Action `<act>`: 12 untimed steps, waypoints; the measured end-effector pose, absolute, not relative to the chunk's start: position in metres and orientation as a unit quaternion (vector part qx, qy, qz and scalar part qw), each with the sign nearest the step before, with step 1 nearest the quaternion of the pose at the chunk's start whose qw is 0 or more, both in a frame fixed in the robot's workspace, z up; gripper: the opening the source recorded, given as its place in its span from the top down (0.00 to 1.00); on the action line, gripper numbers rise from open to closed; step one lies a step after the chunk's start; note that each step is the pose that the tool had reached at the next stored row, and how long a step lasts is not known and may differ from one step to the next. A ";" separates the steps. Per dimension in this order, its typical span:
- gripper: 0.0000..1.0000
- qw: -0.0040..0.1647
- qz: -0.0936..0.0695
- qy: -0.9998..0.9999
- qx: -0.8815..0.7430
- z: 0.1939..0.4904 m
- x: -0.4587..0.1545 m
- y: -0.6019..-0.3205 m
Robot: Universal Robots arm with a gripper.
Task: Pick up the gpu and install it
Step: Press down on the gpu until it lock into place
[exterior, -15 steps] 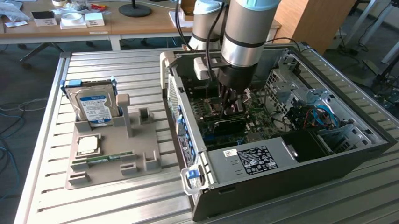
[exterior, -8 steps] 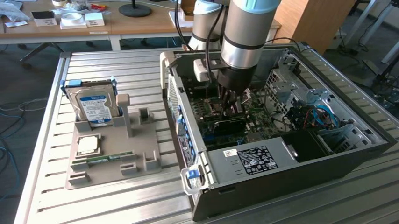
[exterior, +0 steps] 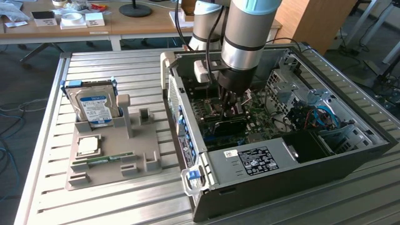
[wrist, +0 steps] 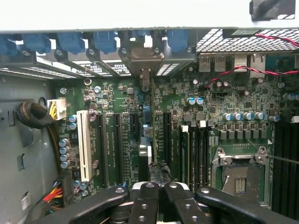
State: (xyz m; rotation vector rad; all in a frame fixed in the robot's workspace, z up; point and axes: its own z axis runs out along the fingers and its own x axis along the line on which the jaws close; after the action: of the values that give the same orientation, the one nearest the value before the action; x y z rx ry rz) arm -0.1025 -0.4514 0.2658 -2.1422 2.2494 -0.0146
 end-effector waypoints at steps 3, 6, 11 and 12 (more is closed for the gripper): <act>0.89 0.018 -0.005 0.724 -0.690 0.266 -0.102 -0.451; 0.89 0.018 -0.005 0.724 -0.690 0.264 -0.102 -0.451; 0.89 0.018 -0.005 0.724 -0.690 0.263 -0.103 -0.451; 0.89 0.018 -0.005 0.724 -0.690 0.263 -0.103 -0.451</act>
State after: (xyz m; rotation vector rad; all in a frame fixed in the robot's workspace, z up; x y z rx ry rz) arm -0.1025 -0.4512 0.2632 -2.1422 2.2494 -0.0146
